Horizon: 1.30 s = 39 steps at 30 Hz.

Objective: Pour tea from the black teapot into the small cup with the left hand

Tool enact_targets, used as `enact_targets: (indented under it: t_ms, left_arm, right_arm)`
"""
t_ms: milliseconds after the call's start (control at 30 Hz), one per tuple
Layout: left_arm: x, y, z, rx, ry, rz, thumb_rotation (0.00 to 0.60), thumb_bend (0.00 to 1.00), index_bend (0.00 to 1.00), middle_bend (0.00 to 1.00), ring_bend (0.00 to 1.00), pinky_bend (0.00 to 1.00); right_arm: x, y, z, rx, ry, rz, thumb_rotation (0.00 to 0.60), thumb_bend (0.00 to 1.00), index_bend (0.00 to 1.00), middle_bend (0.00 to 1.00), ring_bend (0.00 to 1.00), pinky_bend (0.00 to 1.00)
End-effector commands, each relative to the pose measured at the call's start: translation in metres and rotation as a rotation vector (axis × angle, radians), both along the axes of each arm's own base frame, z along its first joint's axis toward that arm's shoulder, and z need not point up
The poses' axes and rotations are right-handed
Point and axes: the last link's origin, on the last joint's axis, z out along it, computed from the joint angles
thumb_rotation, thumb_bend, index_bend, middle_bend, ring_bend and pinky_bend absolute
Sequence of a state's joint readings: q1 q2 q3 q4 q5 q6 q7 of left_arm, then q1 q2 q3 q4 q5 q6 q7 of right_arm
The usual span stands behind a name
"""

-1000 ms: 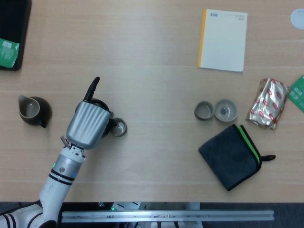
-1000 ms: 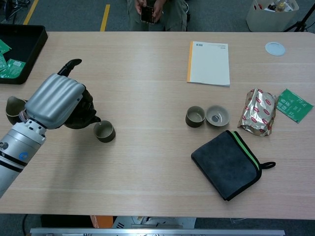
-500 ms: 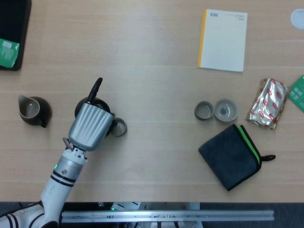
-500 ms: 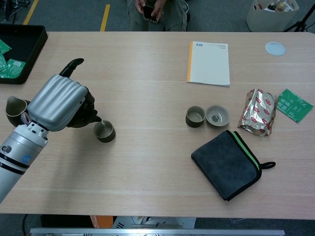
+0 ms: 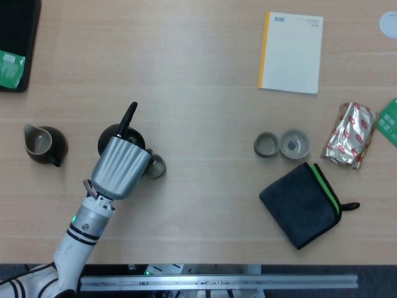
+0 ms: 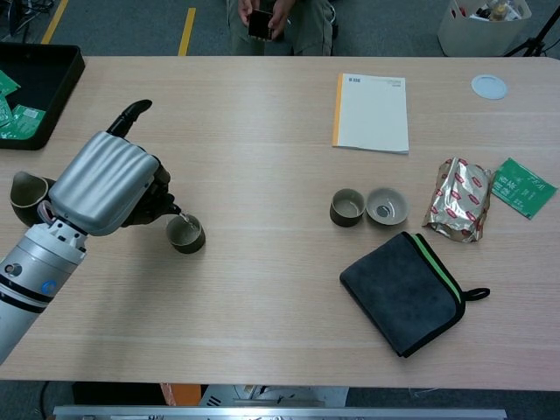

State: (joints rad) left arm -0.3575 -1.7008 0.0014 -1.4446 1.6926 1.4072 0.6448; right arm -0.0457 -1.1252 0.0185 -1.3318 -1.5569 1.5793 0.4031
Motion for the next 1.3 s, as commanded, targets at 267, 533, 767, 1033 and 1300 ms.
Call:
enact_targets:
  t_ms: [267, 533, 767, 1033, 1300]
  left_arm:
    - [0.0001, 0.0005, 0.0005, 0.018, 0.012, -0.023, 0.6, 0.32, 0.94, 0.98, 0.8, 0.07]
    - [-0.001, 0.0013, 0.001, 0.018, 0.014, -0.029, 0.6, 0.32, 0.94, 0.98, 0.8, 0.07]
    - [-0.0043, 0.0031, 0.0012, 0.008, 0.017, -0.025, 0.6, 0.32, 0.94, 0.98, 0.8, 0.07]
    - [-0.0062, 0.0036, 0.0018, 0.007, 0.019, -0.028, 0.6, 0.32, 0.94, 0.98, 0.8, 0.07]
    - [-0.0083, 0.0071, 0.0021, -0.014, -0.013, -0.005, 0.6, 0.32, 0.94, 0.98, 0.8, 0.07]
  right_arm:
    - [0.0004, 0.0, 0.0002, -0.001, 0.001, 0.001, 0.6, 0.05, 0.33, 0.32, 0.2, 0.24]
    - [0.0016, -0.0005, 0.0001, -0.001, 0.001, 0.004, 0.6, 0.05, 0.33, 0.32, 0.2, 0.24]
    - [0.0034, -0.0016, -0.0003, 0.0, 0.004, 0.006, 0.6, 0.05, 0.33, 0.32, 0.2, 0.24]
    - [0.0054, -0.0022, -0.0006, 0.001, 0.008, 0.008, 0.6, 0.05, 0.33, 0.32, 0.2, 0.24]
    - [0.0061, -0.0015, -0.0005, -0.001, 0.01, 0.004, 0.6, 0.05, 0.33, 0.32, 0.2, 0.24]
